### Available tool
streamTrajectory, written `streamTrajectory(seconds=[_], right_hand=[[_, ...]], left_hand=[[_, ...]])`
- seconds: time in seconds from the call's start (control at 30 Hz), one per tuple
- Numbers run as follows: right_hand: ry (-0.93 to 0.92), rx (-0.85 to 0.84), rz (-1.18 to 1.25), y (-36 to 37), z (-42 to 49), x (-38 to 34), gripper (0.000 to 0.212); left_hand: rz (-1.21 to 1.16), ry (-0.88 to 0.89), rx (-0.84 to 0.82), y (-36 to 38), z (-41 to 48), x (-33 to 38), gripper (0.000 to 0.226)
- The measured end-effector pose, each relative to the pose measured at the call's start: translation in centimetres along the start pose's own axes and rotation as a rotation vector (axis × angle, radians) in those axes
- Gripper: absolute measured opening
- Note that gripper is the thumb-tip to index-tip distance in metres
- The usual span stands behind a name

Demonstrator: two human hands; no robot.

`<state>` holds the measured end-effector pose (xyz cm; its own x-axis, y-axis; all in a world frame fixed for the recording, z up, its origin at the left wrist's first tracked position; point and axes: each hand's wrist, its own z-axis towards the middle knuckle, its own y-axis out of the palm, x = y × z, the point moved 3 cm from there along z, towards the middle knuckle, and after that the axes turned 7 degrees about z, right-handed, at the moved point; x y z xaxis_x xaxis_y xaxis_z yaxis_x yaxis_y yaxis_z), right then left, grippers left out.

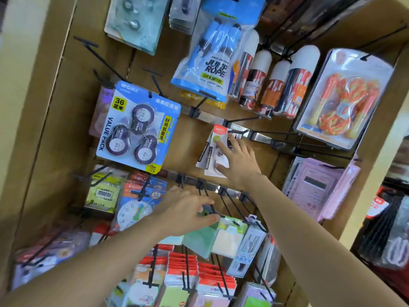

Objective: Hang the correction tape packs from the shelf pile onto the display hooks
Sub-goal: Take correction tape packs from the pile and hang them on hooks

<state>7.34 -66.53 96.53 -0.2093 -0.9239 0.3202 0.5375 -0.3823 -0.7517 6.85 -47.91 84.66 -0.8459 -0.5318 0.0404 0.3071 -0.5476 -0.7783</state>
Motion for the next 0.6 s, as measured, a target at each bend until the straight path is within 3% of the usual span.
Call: streamTrajectory(seconds=[0.23, 0.47, 0.6], right_hand=[[-0.02, -0.124, 0.076, -1.1, 0.1, 0.6, 0.069], [0.019, -0.155, 0.312, -1.9, -7.4, 1.2, 0.052], [0.005, -0.108, 0.412, -3.0, -12.6, 0.8, 0.048]], left_hand=[[-0.03, -0.016, -0.022, 0.1, -0.1, -0.1, 0.085], [0.015, -0.011, -0.03, -1.1, -0.2, 0.5, 0.054], [0.029, -0.014, 0.002, -1.7, -0.4, 0.7, 0.058]])
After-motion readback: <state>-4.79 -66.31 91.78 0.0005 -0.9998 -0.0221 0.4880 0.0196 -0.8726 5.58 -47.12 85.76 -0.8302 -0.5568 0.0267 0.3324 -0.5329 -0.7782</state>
